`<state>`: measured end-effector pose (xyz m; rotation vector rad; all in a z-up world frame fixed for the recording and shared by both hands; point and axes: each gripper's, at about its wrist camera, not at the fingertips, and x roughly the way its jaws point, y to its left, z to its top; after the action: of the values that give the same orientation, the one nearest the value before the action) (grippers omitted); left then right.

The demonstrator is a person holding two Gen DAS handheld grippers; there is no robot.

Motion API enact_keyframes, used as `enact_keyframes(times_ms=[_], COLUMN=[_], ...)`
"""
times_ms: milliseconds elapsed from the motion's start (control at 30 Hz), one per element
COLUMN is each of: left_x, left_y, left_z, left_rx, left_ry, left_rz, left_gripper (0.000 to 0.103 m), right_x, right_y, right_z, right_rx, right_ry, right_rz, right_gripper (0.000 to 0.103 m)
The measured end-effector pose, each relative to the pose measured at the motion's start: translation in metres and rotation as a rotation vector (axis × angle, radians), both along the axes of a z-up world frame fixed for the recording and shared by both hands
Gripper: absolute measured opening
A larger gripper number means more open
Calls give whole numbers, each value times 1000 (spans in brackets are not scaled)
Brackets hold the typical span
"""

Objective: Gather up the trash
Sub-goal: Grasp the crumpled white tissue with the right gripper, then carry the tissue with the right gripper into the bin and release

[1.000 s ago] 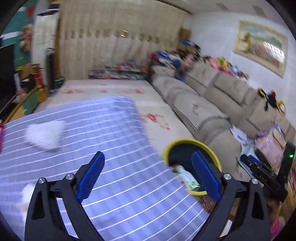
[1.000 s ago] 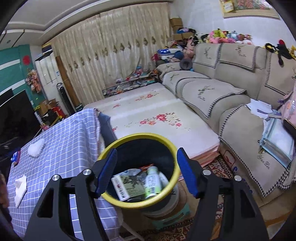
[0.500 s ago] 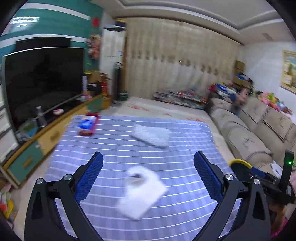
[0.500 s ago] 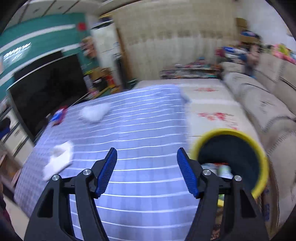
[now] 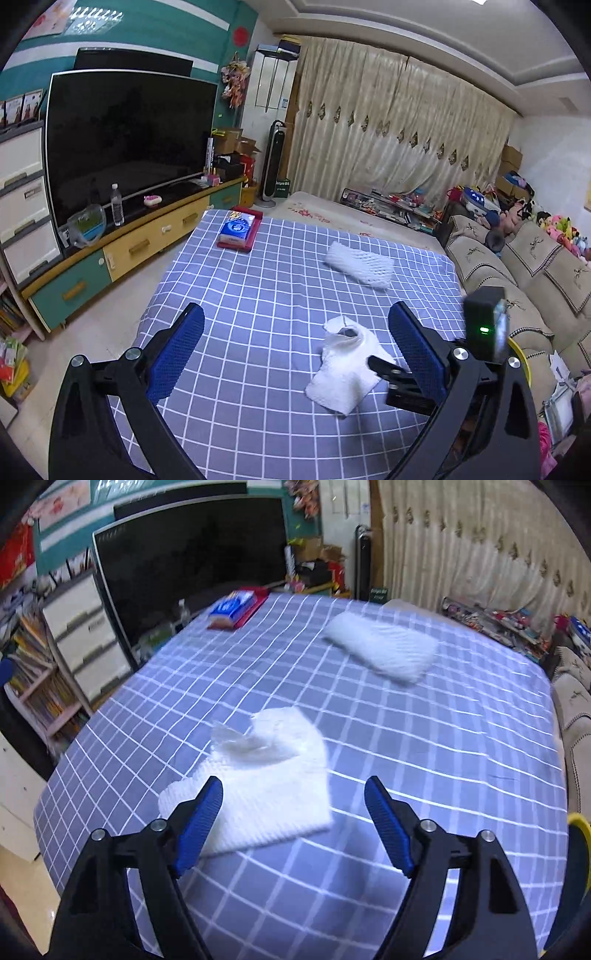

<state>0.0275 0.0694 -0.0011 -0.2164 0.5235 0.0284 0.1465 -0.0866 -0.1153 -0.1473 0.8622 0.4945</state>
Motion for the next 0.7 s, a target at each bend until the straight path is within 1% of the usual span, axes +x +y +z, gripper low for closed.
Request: enact_keyframes(times_ms=[33, 167, 300, 333, 367, 433, 467, 500, 533, 567, 600, 700], left_x=[5, 8, 13, 14, 15, 16, 17, 17, 18, 19, 18, 18], left_y=[-3, 6, 10, 12, 13, 15, 15, 15, 15, 15, 15, 13], left_z=[-1, -12, -20, -22, -23, -26, -28, -29, -30, -32, -33, -35], left_rx=[-5, -31, -47, -52, -56, -66, -71, -74, -77, -78, -78, -75], left_ry=[4, 23, 37, 39, 41, 46, 50, 52, 54, 56, 57, 63], left_rz=[1, 2, 4, 4, 6, 9, 8, 9, 8, 7, 7, 4], left_gripper=[98, 98, 98, 98, 98, 98, 98, 98, 98, 98, 98, 98], right_x=[4, 7, 4, 2, 0, -1, 0, 1, 2, 3, 4, 6], right_y=[6, 23, 38, 40, 42, 42, 41, 40, 38, 36, 34, 27], right_z=[-3, -16, -27, -28, -29, -29, -28, -27, -26, -25, -24, -23], right_rx=[-10, -47, -95, -110, -119, -113, -110, -106, -100, -92, -82, -41], right_ry=[9, 39, 54, 45, 35, 39, 38, 37, 37, 39, 45, 63], right_rz=[3, 26, 52, 55, 54, 52, 45, 40, 30, 23, 21, 12], right_gripper=[75, 75, 75, 76, 75, 69, 61, 49, 34, 26, 15, 11])
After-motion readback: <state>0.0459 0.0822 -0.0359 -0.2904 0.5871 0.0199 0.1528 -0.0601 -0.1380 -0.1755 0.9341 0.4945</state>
